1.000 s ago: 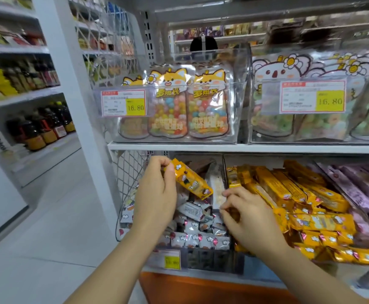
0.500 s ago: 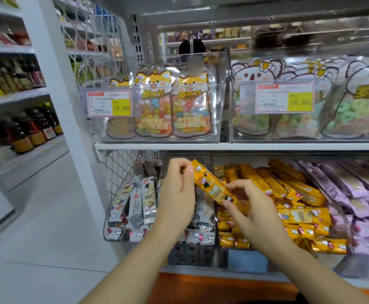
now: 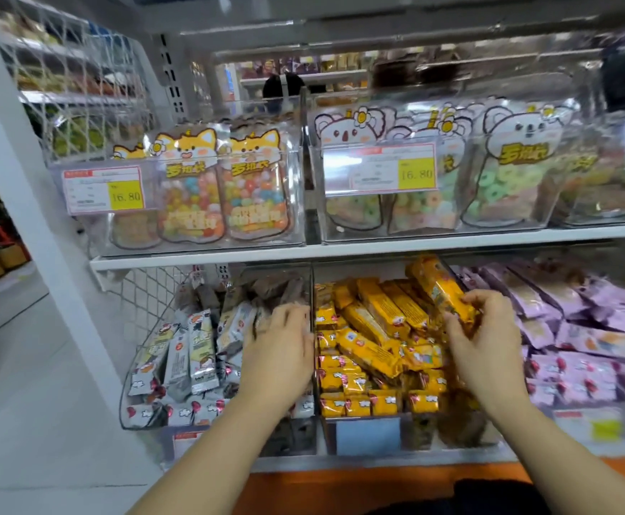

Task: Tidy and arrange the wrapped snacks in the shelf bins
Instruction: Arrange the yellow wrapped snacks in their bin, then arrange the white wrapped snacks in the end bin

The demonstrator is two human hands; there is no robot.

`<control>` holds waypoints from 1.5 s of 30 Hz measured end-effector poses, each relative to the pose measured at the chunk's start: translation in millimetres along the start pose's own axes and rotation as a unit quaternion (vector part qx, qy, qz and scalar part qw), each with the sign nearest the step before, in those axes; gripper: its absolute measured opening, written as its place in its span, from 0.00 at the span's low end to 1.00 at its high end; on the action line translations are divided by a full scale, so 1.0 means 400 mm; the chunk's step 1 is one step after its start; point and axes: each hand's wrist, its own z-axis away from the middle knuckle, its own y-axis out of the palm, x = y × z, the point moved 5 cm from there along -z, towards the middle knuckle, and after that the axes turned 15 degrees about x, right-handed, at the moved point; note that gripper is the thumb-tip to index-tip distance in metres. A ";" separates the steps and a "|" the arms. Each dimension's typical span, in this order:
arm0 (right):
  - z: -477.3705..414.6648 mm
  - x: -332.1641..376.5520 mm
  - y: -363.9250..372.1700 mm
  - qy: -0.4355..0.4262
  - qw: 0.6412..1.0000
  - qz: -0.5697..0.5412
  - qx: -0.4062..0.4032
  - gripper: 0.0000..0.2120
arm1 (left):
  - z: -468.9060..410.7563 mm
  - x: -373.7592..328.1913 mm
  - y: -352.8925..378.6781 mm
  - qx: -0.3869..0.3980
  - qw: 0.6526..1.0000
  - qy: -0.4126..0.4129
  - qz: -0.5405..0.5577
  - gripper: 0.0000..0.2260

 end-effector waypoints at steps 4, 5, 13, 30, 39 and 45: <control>-0.013 -0.012 0.022 0.026 0.997 0.061 0.048 0.11 | -0.005 0.008 0.025 0.054 0.997 -0.029 -0.045 0.21; -0.012 -0.009 0.030 0.025 0.996 0.064 0.055 0.11 | -0.005 0.009 0.026 0.059 0.997 -0.029 -0.050 0.21; 0.014 0.117 0.076 -0.079 0.993 0.058 0.063 0.10 | 0.006 0.026 0.033 0.117 0.985 -0.003 -0.123 0.18; -0.087 0.225 0.300 -0.086 0.955 0.094 0.266 0.13 | -0.187 0.086 -0.059 0.142 0.985 0.071 -0.074 0.14; -0.121 0.199 0.326 -0.063 0.952 0.165 0.249 0.12 | -0.293 0.083 -0.042 0.173 0.983 0.046 -0.044 0.11; -0.115 0.194 0.345 -0.082 0.953 0.149 0.252 0.12 | -0.307 0.133 -0.020 0.193 0.980 -0.010 -0.055 0.16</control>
